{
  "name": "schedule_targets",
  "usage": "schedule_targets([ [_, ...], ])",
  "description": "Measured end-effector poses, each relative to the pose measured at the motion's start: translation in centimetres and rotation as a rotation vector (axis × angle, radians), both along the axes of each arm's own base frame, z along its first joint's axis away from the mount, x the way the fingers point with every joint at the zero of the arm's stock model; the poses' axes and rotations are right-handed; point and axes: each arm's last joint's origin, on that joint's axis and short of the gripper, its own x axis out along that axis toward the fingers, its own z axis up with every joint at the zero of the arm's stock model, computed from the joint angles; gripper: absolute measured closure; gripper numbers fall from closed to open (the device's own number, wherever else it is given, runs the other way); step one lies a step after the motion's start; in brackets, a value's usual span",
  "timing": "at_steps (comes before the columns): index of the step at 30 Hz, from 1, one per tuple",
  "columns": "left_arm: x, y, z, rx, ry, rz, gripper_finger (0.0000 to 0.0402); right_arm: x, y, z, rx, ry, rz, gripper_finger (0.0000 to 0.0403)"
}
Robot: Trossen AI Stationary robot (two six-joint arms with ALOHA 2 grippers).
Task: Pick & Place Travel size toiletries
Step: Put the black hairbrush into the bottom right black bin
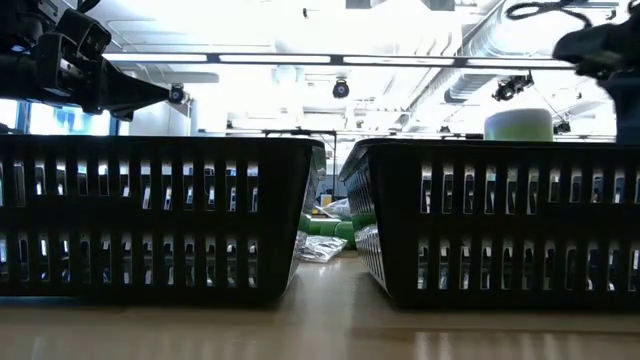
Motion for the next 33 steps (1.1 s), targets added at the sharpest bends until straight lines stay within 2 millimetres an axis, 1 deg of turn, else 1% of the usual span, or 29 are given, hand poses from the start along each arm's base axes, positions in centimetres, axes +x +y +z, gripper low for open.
schedule_targets([
  [3, 0.0, 0.0, 0.0, 0.001, 0.000, 0.000, 0.0402, -0.5, 0.8, -0.1, 0.005, -0.008, 0.012, 0.0399],
  [7, 0.0, 0.0, 0.0, 0.001, 0.000, 0.000, 0.0402, -1.1, 1.6, -0.4, -0.016, 0.014, 0.081, 0.0399],
  [11, 0.0, 0.0, 0.0, 0.002, 0.000, 0.000, 0.0402, -1.3, 2.6, -1.3, -0.094, 0.086, 0.244, 0.0399],
  [17, 0.0, 0.0, 0.0, 0.002, 0.000, 0.000, 0.0402, -1.1, 3.7, -3.0, -0.201, 0.240, 0.542, 0.0399],
  [19, 0.0, 0.0, 0.0, 0.002, 0.000, 0.000, 0.0402, -1.0, 3.9, -3.5, -0.202, 0.291, 0.583, 0.0399],
  [21, 0.0, 0.0, 0.0, 0.002, 0.000, 0.000, 0.0402, -1.0, 4.1, -4.0, -0.170, 0.337, 0.579, 0.0399],
  [24, 0.0, 0.0, 0.0, -0.001, 0.000, 0.000, 0.0402, -1.1, 4.1, -4.3, -0.138, 0.356, 0.470, 0.0399],
  [29, 0.0, 0.0, 0.0, -0.001, 0.000, 0.000, 0.0402, -1.5, 3.9, -5.0, -0.120, 0.288, 0.252, 0.0399],
  [33, 0.0, 0.0, 0.0, -0.001, 0.000, 0.000, 0.0402, -1.9, 3.7, -5.7, -0.126, 0.214, 0.138, 0.0399],
])
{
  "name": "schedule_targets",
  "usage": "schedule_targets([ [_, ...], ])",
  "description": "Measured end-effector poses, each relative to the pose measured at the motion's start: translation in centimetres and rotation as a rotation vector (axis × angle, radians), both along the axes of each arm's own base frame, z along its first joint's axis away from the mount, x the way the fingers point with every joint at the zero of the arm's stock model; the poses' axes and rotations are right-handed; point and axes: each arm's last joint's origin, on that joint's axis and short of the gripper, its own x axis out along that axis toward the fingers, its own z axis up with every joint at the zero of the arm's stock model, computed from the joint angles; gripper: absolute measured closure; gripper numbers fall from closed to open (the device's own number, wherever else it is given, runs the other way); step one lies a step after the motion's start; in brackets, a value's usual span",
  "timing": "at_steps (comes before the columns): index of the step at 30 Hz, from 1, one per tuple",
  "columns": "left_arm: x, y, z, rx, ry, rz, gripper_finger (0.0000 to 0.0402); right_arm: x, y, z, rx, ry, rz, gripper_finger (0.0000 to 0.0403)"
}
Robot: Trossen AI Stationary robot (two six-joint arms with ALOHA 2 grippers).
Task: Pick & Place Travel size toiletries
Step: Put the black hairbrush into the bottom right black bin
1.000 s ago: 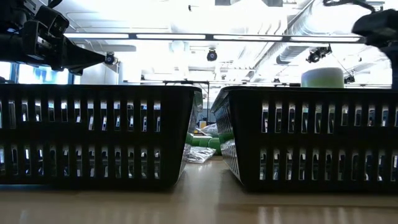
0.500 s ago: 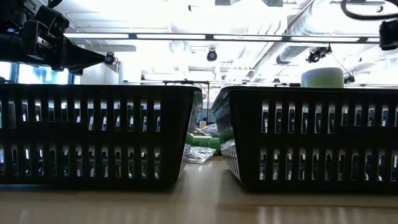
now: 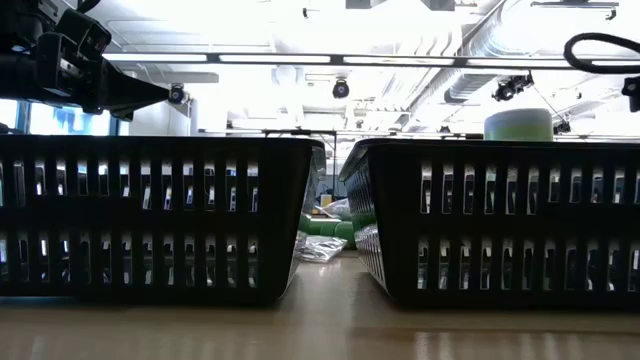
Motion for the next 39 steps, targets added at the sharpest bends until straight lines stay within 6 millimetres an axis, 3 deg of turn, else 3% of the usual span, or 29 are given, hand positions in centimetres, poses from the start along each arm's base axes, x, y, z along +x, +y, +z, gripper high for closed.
schedule_targets([
  [8, 0.0, 0.0, 0.0, 0.019, 0.003, 0.000, 0.0402, 0.6, -0.3, -0.1, -0.043, -0.102, -0.009, 0.0400],
  [14, 0.0, 0.0, 0.0, 0.019, 0.003, 0.000, 0.0402, 1.3, -1.3, 0.0, -0.067, -0.075, -0.043, 0.0396],
  [18, 0.0, 0.0, 0.0, 0.020, 0.003, 0.000, 0.0402, 2.0, -2.1, 0.0, -0.068, -0.070, -0.089, 0.0358],
  [28, 0.0, 0.0, 0.0, 0.021, 0.004, 0.000, 0.0402, 2.7, -2.6, -0.1, -0.027, -0.058, -0.149, 0.0205],
  [32, 0.0, 0.0, 0.0, 0.021, 0.003, 0.000, 0.0402, 2.8, -2.4, -0.1, -0.051, -0.118, -0.122, 0.0193],
  [39, 0.0, 0.0, 0.0, 0.021, 0.003, 0.000, 0.0402, 3.1, -2.5, 0.1, -0.122, -0.232, -0.120, 0.0206],
])
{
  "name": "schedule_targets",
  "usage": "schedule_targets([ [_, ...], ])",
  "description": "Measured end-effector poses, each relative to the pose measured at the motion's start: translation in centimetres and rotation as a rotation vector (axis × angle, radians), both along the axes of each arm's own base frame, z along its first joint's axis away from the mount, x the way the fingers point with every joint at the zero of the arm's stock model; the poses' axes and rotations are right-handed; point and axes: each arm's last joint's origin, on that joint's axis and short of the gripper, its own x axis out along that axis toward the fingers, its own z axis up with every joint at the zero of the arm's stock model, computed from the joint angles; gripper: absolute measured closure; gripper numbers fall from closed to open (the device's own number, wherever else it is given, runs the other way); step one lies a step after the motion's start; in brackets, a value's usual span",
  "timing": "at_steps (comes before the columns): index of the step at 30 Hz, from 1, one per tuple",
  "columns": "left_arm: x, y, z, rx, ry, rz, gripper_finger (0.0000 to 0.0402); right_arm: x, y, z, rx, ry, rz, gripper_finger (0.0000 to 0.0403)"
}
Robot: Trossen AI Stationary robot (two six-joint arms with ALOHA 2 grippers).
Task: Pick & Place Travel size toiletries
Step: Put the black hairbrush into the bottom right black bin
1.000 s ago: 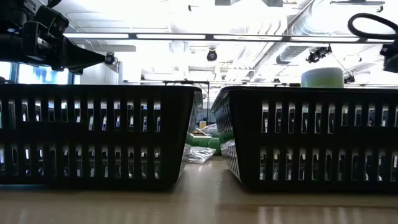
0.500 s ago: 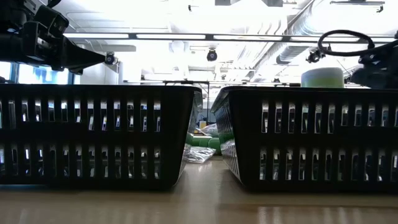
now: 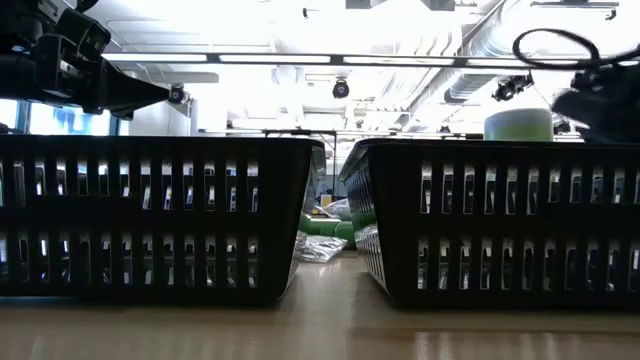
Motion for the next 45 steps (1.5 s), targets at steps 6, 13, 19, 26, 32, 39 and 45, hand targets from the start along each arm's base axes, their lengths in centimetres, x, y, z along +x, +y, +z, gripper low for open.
schedule_targets([
  [6, 0.0, 0.0, 0.0, 0.000, 0.000, 0.000, 0.0402, 1.2, -0.3, 0.9, -0.277, -0.345, 0.062, 0.0217],
  [13, 0.0, 0.0, 0.0, 0.000, 0.000, 0.000, 0.0402, 1.2, -0.1, 1.1, -0.347, -0.384, 0.109, 0.0235],
  [19, 0.0, 0.0, 0.0, 0.000, 0.000, 0.000, 0.0402, 0.5, 0.8, 0.6, -0.156, -0.303, 0.057, 0.0256],
  [26, 0.0, 0.0, 0.0, 0.000, 0.000, 0.000, 0.0402, 0.4, 0.7, -0.4, -0.050, -0.146, -0.008, 0.0306],
  [32, 0.0, 0.0, 0.0, -0.001, 0.000, 0.000, 0.0402, 1.0, 0.1, -2.2, -0.072, -0.015, -0.048, 0.0371],
  [39, 0.0, 0.0, 0.0, -0.001, 0.000, 0.000, 0.0402, 1.8, -0.3, -3.6, -0.071, 0.047, -0.074, 0.0399],
  [45, 0.0, 0.0, 0.0, -0.001, 0.000, 0.000, 0.0402, 3.3, -0.1, -4.1, -0.015, 0.014, 0.005, 0.0400],
])
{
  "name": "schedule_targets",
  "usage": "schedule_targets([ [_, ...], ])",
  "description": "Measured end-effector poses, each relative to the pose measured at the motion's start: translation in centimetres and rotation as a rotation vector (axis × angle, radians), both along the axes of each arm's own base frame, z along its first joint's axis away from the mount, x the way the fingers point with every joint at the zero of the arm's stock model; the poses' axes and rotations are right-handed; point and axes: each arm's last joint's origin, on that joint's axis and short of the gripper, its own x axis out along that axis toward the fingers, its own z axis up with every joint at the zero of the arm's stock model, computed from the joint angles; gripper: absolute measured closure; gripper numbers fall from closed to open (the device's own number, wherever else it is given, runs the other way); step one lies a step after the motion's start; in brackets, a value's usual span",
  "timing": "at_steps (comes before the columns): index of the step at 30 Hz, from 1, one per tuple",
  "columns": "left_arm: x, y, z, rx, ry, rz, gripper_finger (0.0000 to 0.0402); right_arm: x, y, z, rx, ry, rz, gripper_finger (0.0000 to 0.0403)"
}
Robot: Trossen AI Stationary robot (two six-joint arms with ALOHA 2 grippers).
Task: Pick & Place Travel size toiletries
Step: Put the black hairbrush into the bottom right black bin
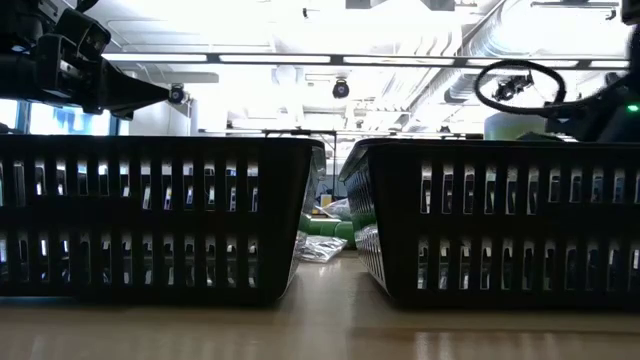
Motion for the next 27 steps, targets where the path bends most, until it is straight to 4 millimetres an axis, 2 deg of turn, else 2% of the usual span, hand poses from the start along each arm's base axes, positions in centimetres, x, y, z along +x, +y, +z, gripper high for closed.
schedule_targets([
  [16, 0.0, 0.0, 0.0, -0.002, 0.000, 0.000, 0.0402, 4.8, -0.2, 0.2, 0.122, -0.137, 0.289, 0.0400],
  [21, 0.0, 0.0, 0.0, -0.003, 0.000, 0.000, 0.0402, 4.6, -0.8, 1.0, 0.075, -0.136, 0.304, 0.0400],
  [27, 0.0, 0.0, 0.0, -0.003, -0.001, 0.000, 0.0402, 3.9, -1.3, 3.9, 0.079, -0.179, 0.338, 0.0400],
])
